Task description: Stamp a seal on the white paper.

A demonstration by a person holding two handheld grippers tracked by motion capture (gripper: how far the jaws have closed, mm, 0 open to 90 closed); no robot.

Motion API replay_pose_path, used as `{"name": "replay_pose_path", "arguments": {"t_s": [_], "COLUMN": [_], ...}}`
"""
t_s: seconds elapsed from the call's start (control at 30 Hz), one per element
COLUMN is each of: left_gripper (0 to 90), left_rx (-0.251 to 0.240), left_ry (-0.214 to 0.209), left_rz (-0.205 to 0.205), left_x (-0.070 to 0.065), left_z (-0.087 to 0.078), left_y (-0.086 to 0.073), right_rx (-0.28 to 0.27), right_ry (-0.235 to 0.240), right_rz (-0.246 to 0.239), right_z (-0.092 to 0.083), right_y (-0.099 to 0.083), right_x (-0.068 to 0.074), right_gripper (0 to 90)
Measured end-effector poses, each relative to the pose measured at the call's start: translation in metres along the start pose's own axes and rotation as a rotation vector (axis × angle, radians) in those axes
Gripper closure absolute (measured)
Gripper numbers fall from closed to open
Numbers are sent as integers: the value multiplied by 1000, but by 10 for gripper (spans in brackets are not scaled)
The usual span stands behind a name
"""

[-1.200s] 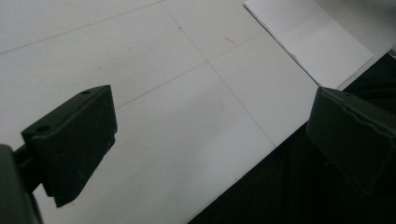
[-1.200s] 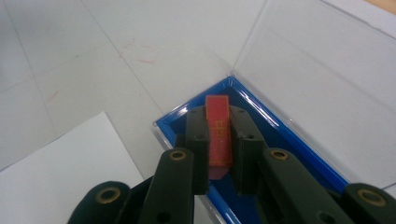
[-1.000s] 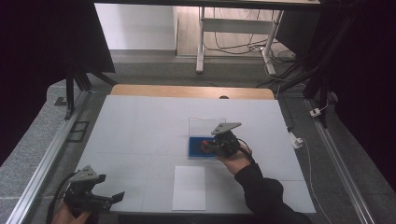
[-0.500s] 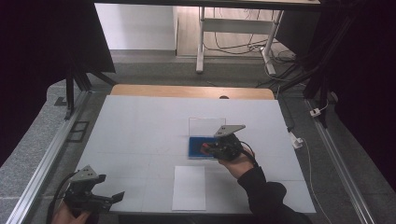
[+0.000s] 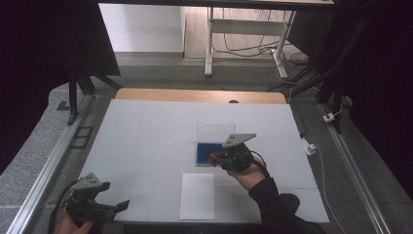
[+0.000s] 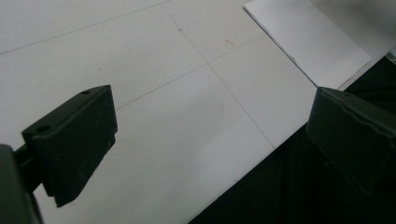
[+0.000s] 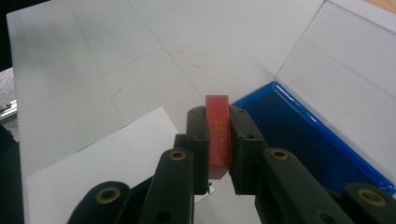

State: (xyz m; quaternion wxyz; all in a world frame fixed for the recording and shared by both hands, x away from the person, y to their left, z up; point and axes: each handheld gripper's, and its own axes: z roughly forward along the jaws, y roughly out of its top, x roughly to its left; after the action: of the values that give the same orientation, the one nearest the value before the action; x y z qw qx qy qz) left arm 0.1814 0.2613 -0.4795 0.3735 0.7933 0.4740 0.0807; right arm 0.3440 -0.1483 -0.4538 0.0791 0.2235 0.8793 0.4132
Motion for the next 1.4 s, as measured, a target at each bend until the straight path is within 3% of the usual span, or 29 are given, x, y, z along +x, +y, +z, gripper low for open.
{"name": "replay_pose_path", "arguments": {"t_s": [0.9,1.4], "left_gripper": [25,29], "left_rx": [-9,-4], "left_ry": [-1,-2], "left_rz": [-4,2], "left_x": [0,0], "left_z": [-1,0], "left_y": [-1,0], "right_rx": [30,81], "right_ry": [49,75], "right_rz": [4,-71], "right_z": [-9,6], "right_y": [-20,-23], "right_x": [30,49], "right_gripper": [800,801]}}
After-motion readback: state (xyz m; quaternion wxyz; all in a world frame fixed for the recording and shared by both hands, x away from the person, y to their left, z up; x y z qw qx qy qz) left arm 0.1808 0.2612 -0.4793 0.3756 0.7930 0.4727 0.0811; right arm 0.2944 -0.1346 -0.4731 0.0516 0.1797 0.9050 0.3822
